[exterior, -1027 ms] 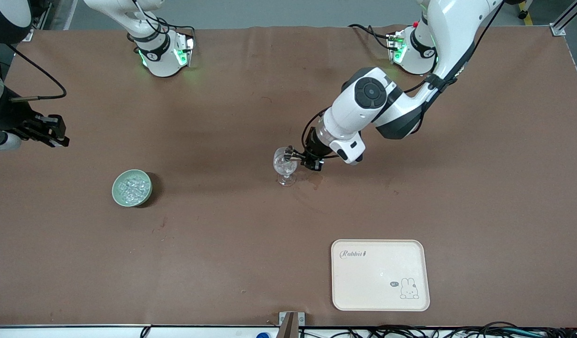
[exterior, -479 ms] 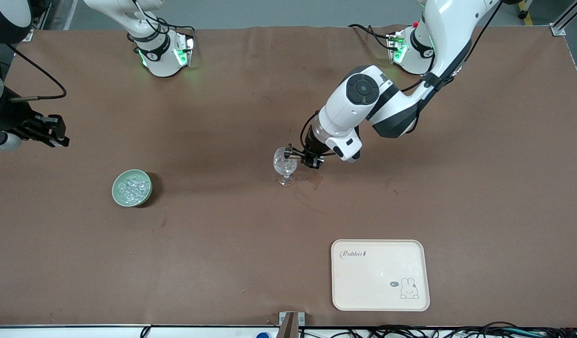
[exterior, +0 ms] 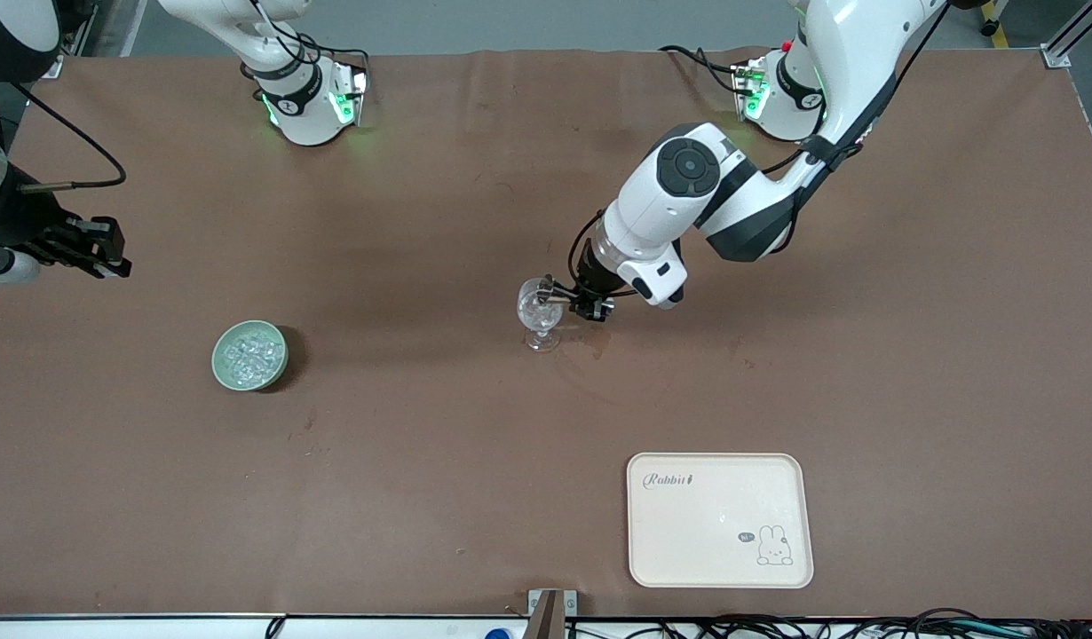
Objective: Pour wine and add ice with both arms
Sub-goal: 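Move the jigger to the tray while the right gripper brings ice over the glass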
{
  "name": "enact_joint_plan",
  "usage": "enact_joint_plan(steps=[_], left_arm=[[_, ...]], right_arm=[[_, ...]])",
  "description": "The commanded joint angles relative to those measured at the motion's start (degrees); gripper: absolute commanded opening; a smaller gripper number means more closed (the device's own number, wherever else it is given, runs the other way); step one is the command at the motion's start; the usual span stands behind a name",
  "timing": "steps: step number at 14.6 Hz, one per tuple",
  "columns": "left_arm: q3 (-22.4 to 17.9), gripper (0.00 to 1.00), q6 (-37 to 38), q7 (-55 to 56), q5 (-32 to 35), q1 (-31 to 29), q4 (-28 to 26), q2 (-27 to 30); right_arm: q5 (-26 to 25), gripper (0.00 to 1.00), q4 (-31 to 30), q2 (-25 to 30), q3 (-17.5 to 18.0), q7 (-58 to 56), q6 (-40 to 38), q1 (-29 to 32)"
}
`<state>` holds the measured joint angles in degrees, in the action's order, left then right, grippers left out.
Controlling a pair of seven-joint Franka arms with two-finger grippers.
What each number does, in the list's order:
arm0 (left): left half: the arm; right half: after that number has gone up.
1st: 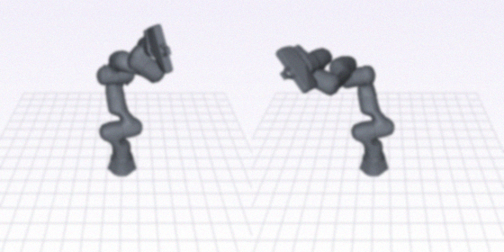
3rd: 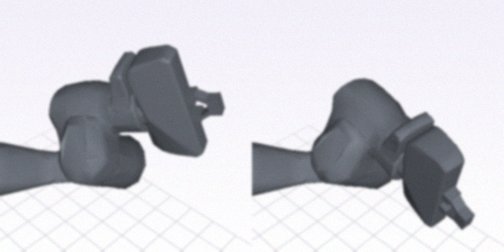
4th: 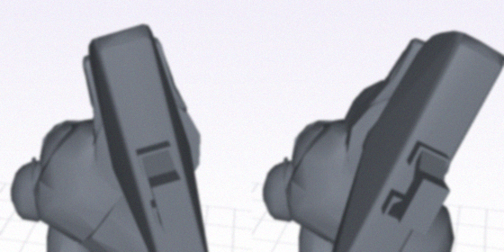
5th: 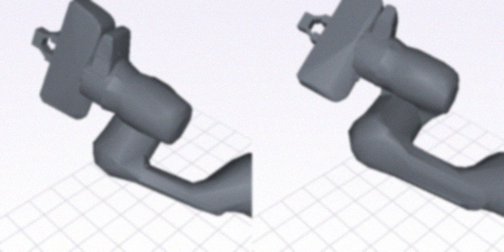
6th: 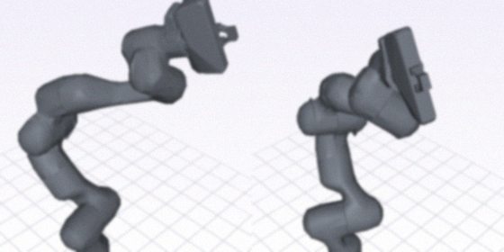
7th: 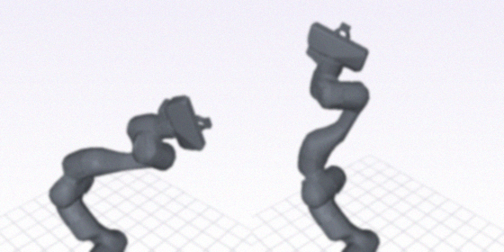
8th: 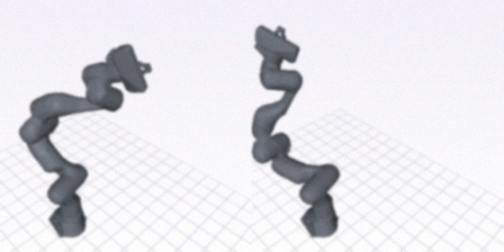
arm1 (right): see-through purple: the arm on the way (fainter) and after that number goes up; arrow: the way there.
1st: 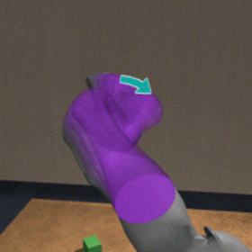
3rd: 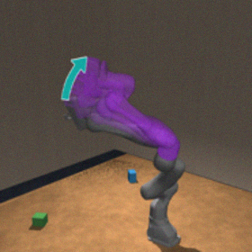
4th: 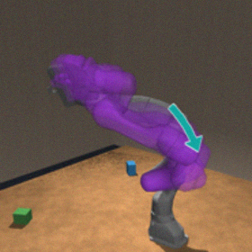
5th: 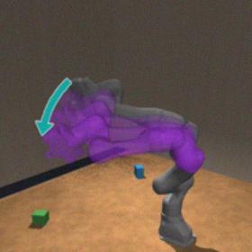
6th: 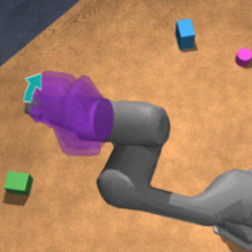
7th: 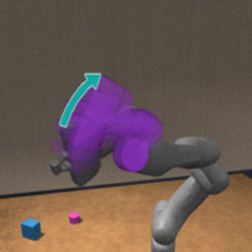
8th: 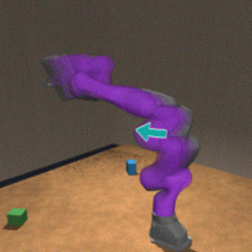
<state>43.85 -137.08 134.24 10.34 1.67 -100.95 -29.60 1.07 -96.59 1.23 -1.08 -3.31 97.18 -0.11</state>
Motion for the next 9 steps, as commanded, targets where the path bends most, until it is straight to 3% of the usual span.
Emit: enact_joint_plan(steps=[1,6,9], left_arm=[[0.19,0.01,0.58,0.41,-2.67,0.00,3.82,-1.96],[1.50,0.01,0.49,-3.01,-8.13,-0.34,4.71,-2.75],[1.86,0.01,0.49,-11.33,-15.40,-3.50,6.02,-2.83]], right_arm=[[0.60,0.14,0.78,0.00,0.02,0.85,-0.76,-0.16],[0.51,0.14,0.78,-0.09,0.02,2.34,-0.67,-1.03],[0.68,0.14,0.79,-0.26,0.11,6.45,-0.15,-3.31]])
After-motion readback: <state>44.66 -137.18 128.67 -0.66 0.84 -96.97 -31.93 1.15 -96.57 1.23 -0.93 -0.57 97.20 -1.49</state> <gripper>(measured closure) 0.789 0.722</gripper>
